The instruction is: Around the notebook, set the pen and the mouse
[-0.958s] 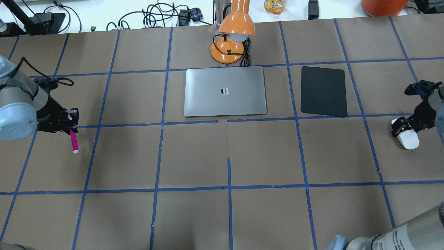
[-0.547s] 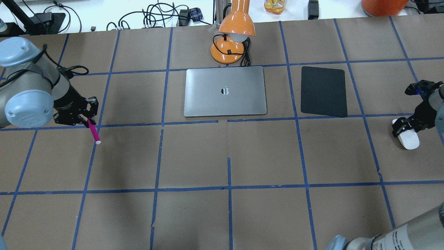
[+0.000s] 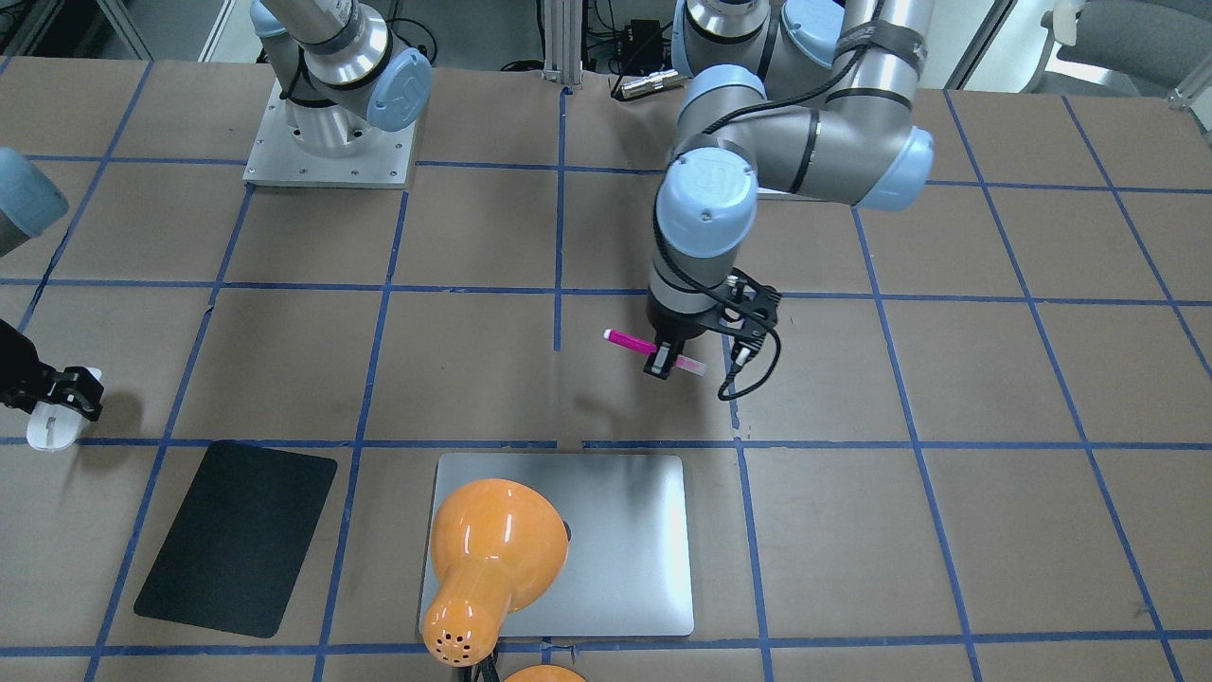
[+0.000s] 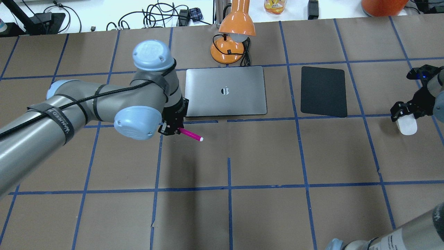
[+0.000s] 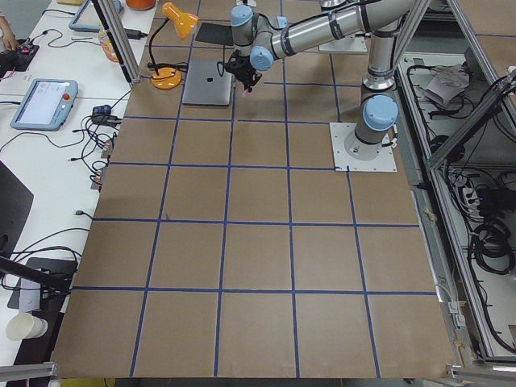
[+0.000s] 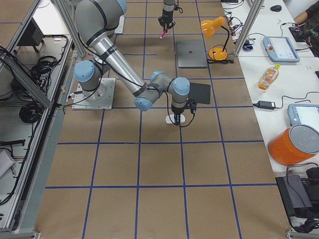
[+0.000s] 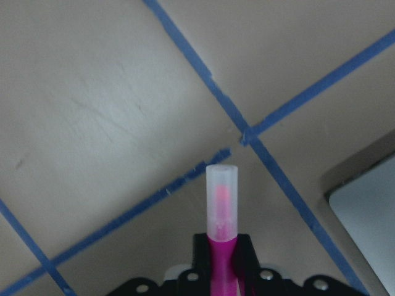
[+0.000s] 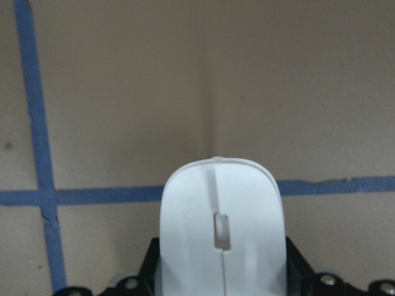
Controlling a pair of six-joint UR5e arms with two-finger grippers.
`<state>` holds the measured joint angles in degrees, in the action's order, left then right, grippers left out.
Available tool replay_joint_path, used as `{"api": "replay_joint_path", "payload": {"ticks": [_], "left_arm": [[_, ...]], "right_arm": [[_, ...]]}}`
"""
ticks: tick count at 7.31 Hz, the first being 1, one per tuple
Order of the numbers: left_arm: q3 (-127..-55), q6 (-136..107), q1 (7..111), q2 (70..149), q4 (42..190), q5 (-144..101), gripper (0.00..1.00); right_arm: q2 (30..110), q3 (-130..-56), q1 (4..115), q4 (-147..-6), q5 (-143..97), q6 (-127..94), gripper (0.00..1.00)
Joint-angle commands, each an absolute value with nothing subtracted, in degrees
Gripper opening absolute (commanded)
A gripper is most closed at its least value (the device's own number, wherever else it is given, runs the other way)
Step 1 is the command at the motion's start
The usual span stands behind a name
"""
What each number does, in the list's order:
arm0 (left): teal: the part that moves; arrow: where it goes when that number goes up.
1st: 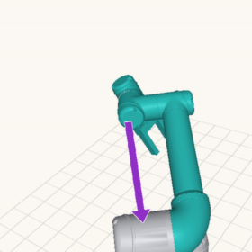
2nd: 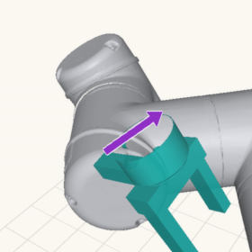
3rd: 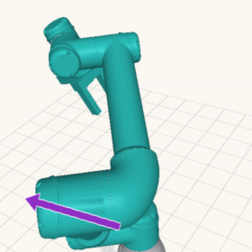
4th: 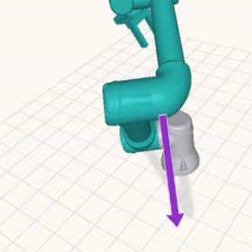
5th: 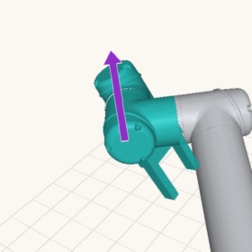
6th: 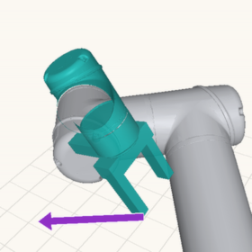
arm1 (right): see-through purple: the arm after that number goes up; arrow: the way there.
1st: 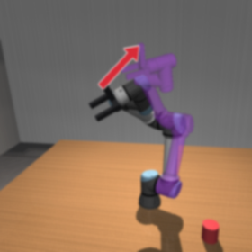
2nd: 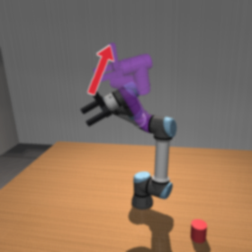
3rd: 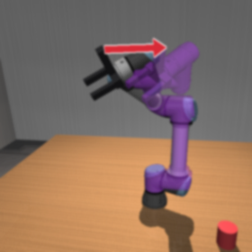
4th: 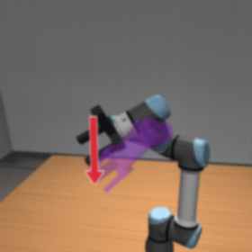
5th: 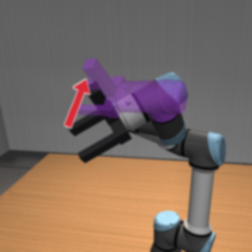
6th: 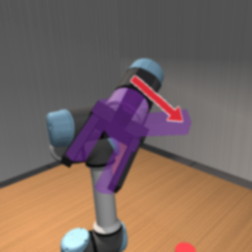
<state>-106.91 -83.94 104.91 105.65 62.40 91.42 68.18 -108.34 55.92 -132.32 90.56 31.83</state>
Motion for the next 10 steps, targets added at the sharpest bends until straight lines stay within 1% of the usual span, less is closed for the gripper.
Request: {"api": "replay_joint_path", "payload": {"ticks": [1,2,3,4,5,6,8,9,10], "left_arm": [[-106.8,-104.4,113.2,111.1,57.4,88.3,0.0],[-106.6,-106.6,113.7,113.2,56.5,88.3,0.0],[-106.6,-109.0,114.0,114.6,52.3,88.2,0.0],[-106.7,-108.9,114.0,114.8,51.8,88.2,0.0],[-106.4,-108.5,113.9,115.4,51.5,88.2,0.25],[-106.0,-108.4,113.8,115.5,51.5,88.1,0.99],[-104.9,-102.9,110.6,113.4,51.9,88.2,1.0],[-103.1,-99.4,108.3,112.0,52.2,87.5,1.0],[-100.9,-96.4,107.8,110.4,54.2,87.4,1.0]], "right_arm": [[67.7,-105.0,63.3,-132.3,90.4,19.7,0.51],[66.4,-102.8,67.2,-132.3,90.4,14.6,0.51],[64.1,-100.1,70.9,-132.3,90.4,9.4,0.51],[61.3,-96.4,73.7,-132.3,90.4,6.1,0.52],[59.1,-93.4,75.1,-131.8,90.4,3.7,0.52],[56.7,-91.6,76.9,-131.8,90.4,1.3,0.52],[55.7,-90.7,80.3,-131.8,90.4,-5.7,0.54],[55.6,-91.3,80.3,-131.7,90.5,-5.7,0.54],[55.5,-91.4,80.3,-131.4,90.6,-5.7,0.58]]}}
